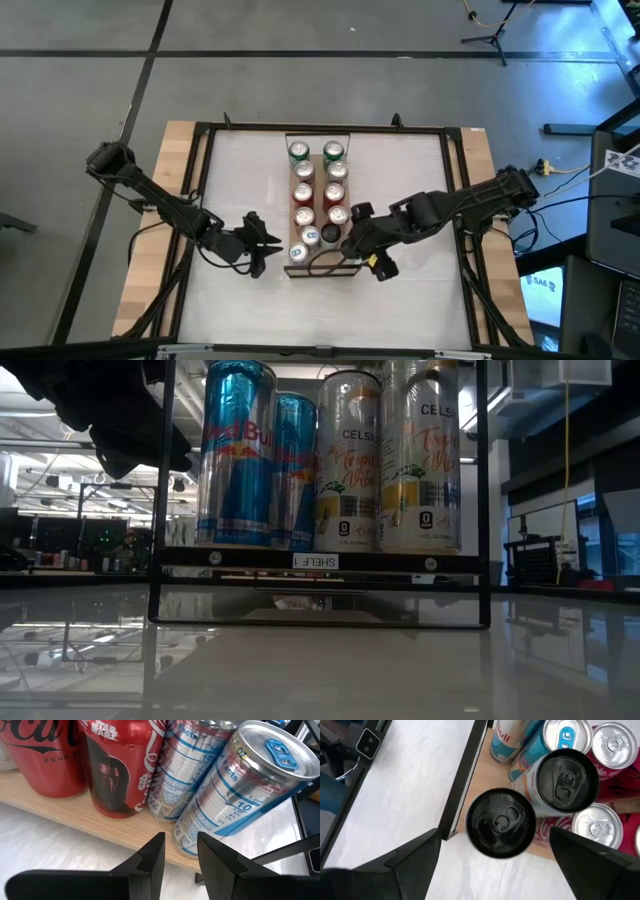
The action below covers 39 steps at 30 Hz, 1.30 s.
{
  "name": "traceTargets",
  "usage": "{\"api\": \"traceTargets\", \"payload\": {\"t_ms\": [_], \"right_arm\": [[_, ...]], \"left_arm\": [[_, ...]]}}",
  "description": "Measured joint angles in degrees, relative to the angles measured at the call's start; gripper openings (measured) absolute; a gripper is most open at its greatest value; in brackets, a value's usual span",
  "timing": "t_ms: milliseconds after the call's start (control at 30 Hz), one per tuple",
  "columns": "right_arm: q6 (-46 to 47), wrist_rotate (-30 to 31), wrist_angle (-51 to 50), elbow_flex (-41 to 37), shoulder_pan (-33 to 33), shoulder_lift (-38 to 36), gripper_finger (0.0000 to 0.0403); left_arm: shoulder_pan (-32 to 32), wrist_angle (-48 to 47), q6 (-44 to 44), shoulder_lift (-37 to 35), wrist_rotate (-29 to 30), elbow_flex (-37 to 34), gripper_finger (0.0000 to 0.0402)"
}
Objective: Place canned beverage on shelf
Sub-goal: Return to Home Position
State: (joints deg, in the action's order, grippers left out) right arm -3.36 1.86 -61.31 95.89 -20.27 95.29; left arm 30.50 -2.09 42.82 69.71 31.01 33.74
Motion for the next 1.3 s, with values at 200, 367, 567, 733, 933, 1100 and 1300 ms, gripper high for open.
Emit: {"api": "traceTargets", "payload": {"t_ms": [200,367,567,733,933,1100,1300], "right_arm": [[0.35,-0.01,-3.44,3.30,0.00,0.00,0.0370],[0.88,-0.01,-5.89,5.45,0.00,0.00,0.0370],[1.46,0.01,-13.55,12.65,0.02,0.00,0.0370],[1.38,3.13,-22.90,21.13,0.04,-0.84,0.0370],[1.77,11.38,-26.24,22.41,0.05,-8.63,0.0369],[6.99,13.44,-26.12,18.84,0.07,-17.52,0.0369],[10.23,15.56,-21.27,9.47,0.07,-29.56,0.0369]], "left_arm": [[0.00,-0.04,-3.23,-2.65,-1.66,-0.05,0.0105],[0.00,-0.02,-8.08,-10.23,-1.76,-0.04,0.0105],[-1.93,0.01,-18.86,-22.94,-1.34,-0.04,0.0105],[-5.86,0.01,-29.32,-34.00,-1.18,-0.04,0.0105],[-10.37,-2.77,-39.45,-43.25,1.00,-0.04,0.0105],[-13.39,-8.93,-44.01,-46.67,1.41,-0.04,0.0105],[-16.33,-13.11,-43.99,-47.64,1.34,-0.04,0.0105]]}}
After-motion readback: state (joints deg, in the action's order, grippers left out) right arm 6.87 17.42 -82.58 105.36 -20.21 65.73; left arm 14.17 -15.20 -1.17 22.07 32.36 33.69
